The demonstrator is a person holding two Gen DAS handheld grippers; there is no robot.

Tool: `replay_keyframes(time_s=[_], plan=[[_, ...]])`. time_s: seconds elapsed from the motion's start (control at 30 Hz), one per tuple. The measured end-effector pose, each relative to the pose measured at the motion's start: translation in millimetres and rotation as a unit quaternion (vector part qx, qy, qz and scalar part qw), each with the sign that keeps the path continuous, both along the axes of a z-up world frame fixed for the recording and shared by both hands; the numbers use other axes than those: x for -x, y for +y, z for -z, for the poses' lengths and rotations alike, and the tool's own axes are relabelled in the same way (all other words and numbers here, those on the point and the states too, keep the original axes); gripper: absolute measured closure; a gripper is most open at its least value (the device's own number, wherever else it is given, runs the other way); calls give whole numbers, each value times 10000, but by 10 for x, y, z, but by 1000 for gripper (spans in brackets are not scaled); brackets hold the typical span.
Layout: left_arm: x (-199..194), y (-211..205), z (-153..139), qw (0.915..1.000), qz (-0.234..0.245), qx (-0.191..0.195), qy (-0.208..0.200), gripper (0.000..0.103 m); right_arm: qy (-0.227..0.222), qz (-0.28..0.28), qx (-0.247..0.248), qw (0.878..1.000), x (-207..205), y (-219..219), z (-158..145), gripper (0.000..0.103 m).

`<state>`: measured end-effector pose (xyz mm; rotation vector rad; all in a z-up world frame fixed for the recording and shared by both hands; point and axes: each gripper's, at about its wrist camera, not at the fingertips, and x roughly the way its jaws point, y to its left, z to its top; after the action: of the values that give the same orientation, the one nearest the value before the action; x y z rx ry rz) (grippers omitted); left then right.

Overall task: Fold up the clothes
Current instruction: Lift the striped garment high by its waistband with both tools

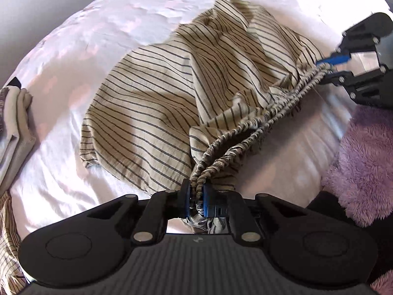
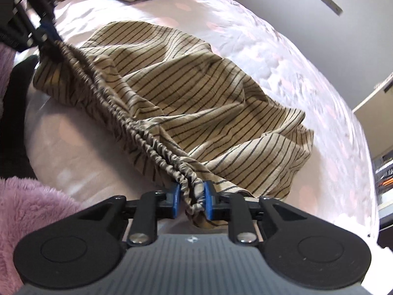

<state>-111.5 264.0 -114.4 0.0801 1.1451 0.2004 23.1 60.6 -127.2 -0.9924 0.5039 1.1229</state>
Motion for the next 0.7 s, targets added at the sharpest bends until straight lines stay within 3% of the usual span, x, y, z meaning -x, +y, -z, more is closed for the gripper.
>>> replay_keyframes(time_s=[0.13, 0.33, 0.47, 0.7], plan=[[45, 27, -264, 9993, -65, -124, -341, 96, -290, -194, -332, 9988, 69, -64, -232, 90], [160, 27, -1056, 9907, -117, -580, -1226, 96, -929, 74, -1136, 9891, 181, -167, -943, 90], [219, -57, -1689, 9761, -68, -1194, -1816, 96, -1453, 254, -1634, 9755, 247, -152, -1551, 90], [431, -248, -2878, 9366, 155, -2093, -2805, 96, -2195, 462, -2541, 9408, 378, -250, -2624, 90]])
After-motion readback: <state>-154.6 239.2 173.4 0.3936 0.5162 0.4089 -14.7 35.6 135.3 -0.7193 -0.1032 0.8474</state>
